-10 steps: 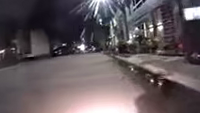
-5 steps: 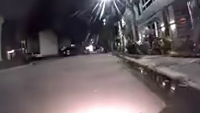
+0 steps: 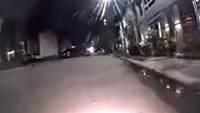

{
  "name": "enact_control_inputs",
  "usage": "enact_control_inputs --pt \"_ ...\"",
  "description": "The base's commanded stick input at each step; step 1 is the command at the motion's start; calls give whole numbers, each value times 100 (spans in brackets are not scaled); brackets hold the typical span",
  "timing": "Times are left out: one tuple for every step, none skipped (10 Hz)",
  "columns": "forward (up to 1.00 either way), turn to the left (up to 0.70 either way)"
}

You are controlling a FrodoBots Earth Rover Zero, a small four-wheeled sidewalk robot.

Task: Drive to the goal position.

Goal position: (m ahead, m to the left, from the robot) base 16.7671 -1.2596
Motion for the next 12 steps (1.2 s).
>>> enact_control_inputs --pt "70 -35" --pt "70 -3" --pt "70 0" --pt "70 0" --pt "70 0" --pt "70 0" --pt "70 0" --pt "70 0" --pt "70 0" --pt "70 0" --pt "70 0" --pt "70 0"
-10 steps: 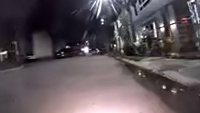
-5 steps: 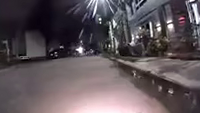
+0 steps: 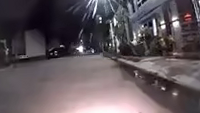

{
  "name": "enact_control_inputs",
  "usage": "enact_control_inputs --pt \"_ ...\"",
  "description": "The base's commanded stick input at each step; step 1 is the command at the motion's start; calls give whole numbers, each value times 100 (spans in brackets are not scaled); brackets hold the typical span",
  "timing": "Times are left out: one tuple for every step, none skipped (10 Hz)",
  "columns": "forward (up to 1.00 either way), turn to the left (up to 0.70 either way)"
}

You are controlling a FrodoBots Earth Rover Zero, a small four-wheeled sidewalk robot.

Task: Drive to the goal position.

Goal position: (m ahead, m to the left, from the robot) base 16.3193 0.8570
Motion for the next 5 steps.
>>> enact_control_inputs --pt "70 0" --pt "70 0" --pt "70 0" --pt "70 0" --pt "70 0"
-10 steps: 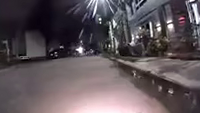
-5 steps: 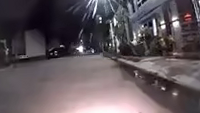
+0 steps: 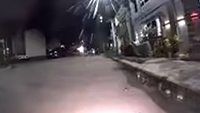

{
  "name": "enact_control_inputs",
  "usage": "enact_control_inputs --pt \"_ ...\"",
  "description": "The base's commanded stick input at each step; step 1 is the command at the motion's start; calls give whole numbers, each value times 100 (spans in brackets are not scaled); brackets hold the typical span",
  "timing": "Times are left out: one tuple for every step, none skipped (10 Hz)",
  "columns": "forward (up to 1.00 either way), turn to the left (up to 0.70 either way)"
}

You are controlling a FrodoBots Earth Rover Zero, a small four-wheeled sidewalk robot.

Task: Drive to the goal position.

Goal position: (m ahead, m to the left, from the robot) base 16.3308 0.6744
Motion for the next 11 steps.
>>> enact_control_inputs --pt "70 0" --pt "70 0" --pt "70 0" --pt "70 0" --pt "70 0" --pt "70 0" --pt "70 0" --pt "70 0" --pt "70 0" --pt "70 0" --pt "70 0"
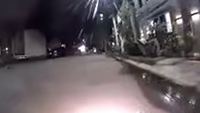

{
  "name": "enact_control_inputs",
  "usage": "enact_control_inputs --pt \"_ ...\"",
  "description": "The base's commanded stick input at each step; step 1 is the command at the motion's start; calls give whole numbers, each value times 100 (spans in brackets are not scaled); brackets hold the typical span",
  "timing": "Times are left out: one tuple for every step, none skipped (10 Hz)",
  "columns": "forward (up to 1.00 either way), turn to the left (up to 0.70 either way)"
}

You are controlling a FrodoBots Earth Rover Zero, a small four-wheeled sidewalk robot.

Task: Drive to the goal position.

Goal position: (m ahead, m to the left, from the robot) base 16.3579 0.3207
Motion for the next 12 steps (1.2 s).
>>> enact_control_inputs --pt "70 0" --pt "70 0" --pt "70 0" --pt "70 0" --pt "70 0" --pt "70 0" --pt "70 0" --pt "70 0" --pt "70 0" --pt "70 0" --pt "70 0" --pt "70 -29"
